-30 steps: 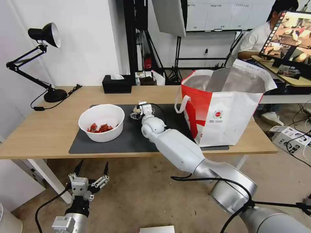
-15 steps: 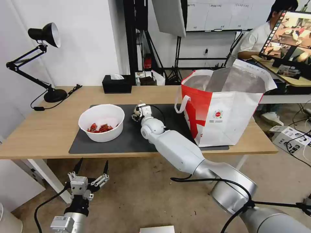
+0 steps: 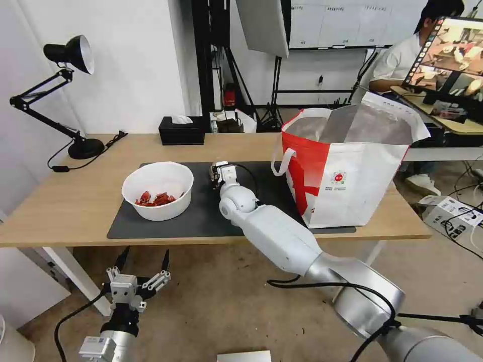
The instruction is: Pick up the trash from the table and place it into the takeout bag.
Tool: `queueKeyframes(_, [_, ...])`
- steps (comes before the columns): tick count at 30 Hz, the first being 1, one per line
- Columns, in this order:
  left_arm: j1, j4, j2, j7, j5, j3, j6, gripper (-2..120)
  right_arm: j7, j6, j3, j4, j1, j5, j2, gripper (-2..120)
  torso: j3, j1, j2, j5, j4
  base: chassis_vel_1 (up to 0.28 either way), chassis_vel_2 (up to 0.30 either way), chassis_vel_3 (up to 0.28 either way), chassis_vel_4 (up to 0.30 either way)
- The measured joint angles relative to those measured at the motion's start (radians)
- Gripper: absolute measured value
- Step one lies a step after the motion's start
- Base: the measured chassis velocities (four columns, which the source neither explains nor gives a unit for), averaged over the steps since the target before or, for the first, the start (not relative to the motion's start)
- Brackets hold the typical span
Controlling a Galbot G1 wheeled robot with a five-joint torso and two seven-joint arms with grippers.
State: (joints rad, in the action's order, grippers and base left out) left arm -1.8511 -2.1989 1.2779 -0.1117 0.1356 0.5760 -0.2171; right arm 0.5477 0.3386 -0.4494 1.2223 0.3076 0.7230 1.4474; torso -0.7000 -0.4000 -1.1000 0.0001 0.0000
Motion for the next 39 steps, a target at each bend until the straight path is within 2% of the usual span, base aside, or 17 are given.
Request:
queueKeyframes(7, [-0.001, 0.005, -0.003, 0.0, -0.001, -0.011, 0.0, 100, 0.019, -0.083, 0.001, 0.25, 0.092, -0.164, -0.15, 5, 0.0, 0.0, 0.0, 0.0003, 0.0, 0.0, 0.0, 0.0, 0.0])
queueKeyframes(12, [0.003, 0.011, -0.004, 0.0, -0.001, -0.014, 0.0, 100, 0.029, -0.113, 0.023, 0.34, 0.134, -0.231, -0.2, 5, 0.0, 0.0, 0.0, 0.0, -0.0002, 0.0, 0.0, 0.0, 0.0])
queueKeyframes(15, [0.005, 0.012, -0.01, 0.0, 0.0, -0.013, 0.001, 100, 0.042, -0.129, 0.077, 0.482, 0.196, -0.29, -0.25, 5, 0.0, 0.0, 0.0, 0.0001, -0.0001, 0.0, 0.0, 0.0, 0.0])
queueKeyframes(21, [0.008, 0.017, -0.021, -0.002, 0.004, -0.003, 0.003, 100, 0.064, -0.122, 0.169, 0.616, 0.236, -0.362, -0.287, 5, 0.0, 0.0, 0.0, 0.0001, -0.0001, 0.0, 0.0, 0.0, 0.0])
queueKeyframes(26, [0.013, 0.023, -0.021, -0.002, 0.004, -0.006, 0.004, 100, 0.091, -0.087, 0.237, 0.668, 0.234, -0.391, -0.302, 4, 0.0, 0.0, 0.0, 0.0001, 0.0, 0.0, 0.0, 0.0, 0.0])
queueKeyframes(33, [0.031, 0.045, -0.02, -0.002, 0.004, -0.021, 0.006, 100, 0.184, -0.013, 0.337, 0.687, 0.212, -0.287, -0.344, 4, 0.0, 0.0, 0.0, 0.0, 0.0, 0.0, 0.0, 0.0, 0.0])
queueKeyframes(39, [0.043, 0.06, -0.025, -0.002, 0.004, -0.032, 0.008, 100, 0.222, 0.016, 0.37, 0.672, 0.202, -0.21, -0.359, 4, 0.0, 0.0, 0.0, 0.0, 0.0, 0.0, 0.0, 0.0, 0.0])
